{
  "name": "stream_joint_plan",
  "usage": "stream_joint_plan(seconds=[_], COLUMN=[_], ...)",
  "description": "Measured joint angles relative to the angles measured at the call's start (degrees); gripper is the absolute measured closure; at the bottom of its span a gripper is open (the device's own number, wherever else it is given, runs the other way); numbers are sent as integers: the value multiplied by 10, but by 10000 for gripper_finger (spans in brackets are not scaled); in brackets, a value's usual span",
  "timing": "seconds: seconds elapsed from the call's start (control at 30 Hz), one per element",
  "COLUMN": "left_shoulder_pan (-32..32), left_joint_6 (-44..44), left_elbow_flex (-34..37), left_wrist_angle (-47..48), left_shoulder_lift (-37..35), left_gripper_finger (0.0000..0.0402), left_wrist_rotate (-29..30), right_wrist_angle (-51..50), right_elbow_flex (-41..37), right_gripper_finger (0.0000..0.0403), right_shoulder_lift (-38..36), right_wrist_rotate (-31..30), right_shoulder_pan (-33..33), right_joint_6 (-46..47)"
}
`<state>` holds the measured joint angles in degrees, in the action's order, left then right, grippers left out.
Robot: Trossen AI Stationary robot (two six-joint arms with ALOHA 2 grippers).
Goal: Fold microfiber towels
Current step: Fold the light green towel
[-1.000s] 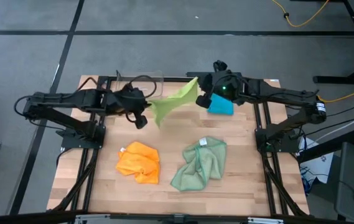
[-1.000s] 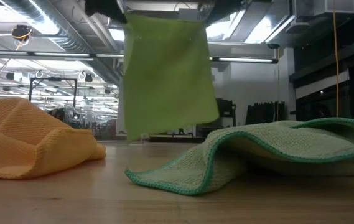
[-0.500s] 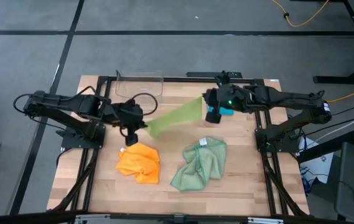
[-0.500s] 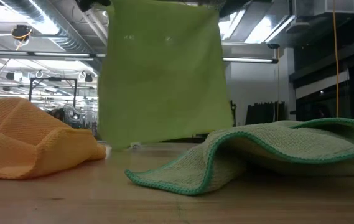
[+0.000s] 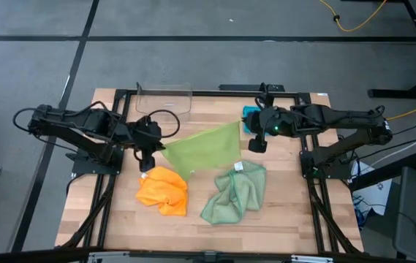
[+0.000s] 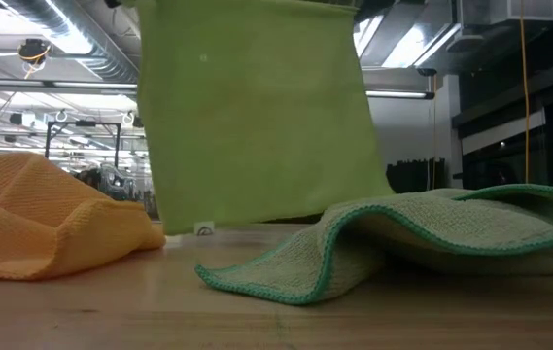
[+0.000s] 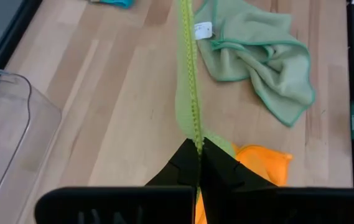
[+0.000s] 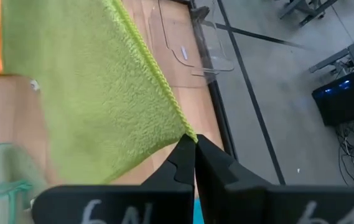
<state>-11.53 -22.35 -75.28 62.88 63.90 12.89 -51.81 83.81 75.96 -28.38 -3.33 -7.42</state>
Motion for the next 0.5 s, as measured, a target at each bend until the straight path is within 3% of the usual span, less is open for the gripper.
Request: stream_joint_plan(seconds=[0.5], left_shoulder_pan=[0], left_joint_6=[8], left_elbow_flex=[0], left_wrist_angle=[48], left_shoulder_lift=[-2], left_gripper_finger=[401], left_wrist_rotate=[-3], right_wrist_angle=[-2], right_elbow_flex=[0], right_gripper_finger=[401], right_shoulder_lift=[0], right_wrist_rotate=[-2], right_shoulder_pan=[0], right_joint_6=[10])
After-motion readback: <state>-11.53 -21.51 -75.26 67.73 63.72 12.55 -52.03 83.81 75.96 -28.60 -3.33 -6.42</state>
